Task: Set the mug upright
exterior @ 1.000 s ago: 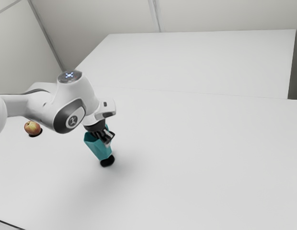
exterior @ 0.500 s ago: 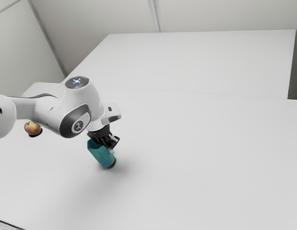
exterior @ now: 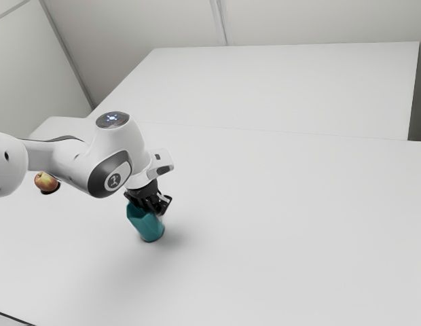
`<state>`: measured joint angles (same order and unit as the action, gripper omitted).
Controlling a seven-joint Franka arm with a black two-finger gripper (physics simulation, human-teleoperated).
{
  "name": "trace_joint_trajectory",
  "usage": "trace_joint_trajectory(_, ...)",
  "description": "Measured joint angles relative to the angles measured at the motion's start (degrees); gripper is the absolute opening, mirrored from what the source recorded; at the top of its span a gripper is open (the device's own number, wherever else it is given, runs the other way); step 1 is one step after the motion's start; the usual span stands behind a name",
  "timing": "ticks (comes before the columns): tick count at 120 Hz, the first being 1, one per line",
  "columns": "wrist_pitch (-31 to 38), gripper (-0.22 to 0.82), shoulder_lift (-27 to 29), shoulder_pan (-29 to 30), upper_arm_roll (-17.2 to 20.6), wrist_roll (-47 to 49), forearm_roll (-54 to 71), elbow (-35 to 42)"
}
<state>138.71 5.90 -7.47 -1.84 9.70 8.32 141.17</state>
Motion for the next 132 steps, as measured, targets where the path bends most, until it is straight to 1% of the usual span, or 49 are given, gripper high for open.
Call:
trace_joint_trajectory(21,0.32,0.12,0.79,0.00,-0.01,-0.03,-0.75,-0.05)
trace_joint_trajectory(48,0.62,0.38,1.95,0.00,-0.01,-0.14,-1.06,-0.24)
trace_joint_trajectory(62,0.56,0.47,2.28,0.00,-0.01,-0.27,-1.09,-0.45)
trace_joint_trajectory(77,-0.19,0.52,2.73,0.03,0.30,-0.46,-1.12,-0.93)
trace_joint_trajectory(92,-3.93,0.55,3.41,-0.02,1.12,-0.61,-1.17,-3.68)
trace_joint_trajectory(113,-13.67,0.57,3.17,0.20,1.43,-0.76,-3.11,-12.13)
trace_joint_trajectory(132,-22.11,0.58,-0.02,0.84,1.62,-0.84,-4.77,-20.69)
